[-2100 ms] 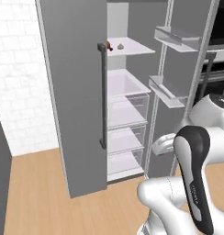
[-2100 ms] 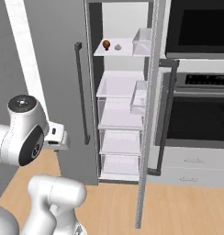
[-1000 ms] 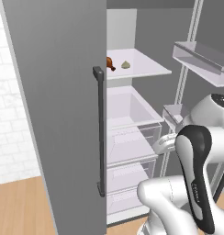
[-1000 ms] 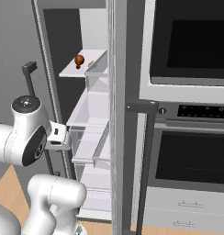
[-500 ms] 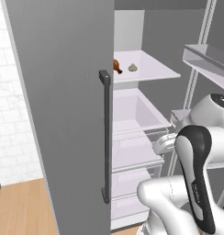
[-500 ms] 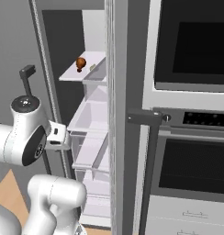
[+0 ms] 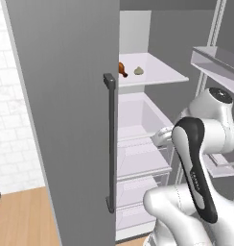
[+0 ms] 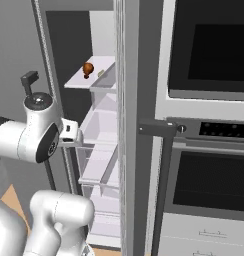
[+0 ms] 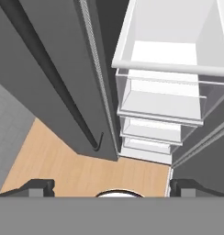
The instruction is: Place one garlic and one chicken drumstick in each tupperware on the nearby counter, to pack two identical lunches.
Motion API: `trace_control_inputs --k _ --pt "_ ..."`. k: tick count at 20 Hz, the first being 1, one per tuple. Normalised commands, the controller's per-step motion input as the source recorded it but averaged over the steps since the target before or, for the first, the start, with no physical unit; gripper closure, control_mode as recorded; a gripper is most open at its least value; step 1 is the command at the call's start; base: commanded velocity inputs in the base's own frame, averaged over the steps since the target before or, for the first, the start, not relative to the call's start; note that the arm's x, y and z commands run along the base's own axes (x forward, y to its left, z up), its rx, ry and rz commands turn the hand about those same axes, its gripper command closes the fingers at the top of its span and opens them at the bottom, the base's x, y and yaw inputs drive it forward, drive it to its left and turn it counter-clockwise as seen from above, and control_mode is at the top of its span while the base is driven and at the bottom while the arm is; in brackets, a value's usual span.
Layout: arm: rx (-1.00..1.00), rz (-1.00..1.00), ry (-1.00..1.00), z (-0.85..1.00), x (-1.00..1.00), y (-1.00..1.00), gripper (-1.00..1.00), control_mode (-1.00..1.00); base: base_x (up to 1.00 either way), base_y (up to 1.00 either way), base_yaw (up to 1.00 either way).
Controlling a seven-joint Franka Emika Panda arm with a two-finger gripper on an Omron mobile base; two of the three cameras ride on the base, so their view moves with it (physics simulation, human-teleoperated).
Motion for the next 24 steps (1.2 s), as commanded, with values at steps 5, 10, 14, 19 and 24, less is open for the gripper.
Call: trace_control_inputs --k 5,10,14,19,24 --pt "0.00 0.00 -0.15 0.80 0.66 0.05 -1.00 -1.00 0.00 0.00 0.00" --pt "0.00 0.00 -0.04 0.59 0.53 0.00 -1.00 -1.00 0.00 0.00 0.00" --pt "0.00 0.00 -0.05 0.24 0.54 0.00 -1.00 -1.00 0.00 0.00 0.00" --pt "-0.02 -0.01 -0.05 0.01 0.43 -0.02 -1.00 -1.00 0.00 0.00 0.00" --pt "0.00 -0.06 -0.11 0.03 0.51 -0.05 -1.00 -1.00 0.00 0.00 0.00"
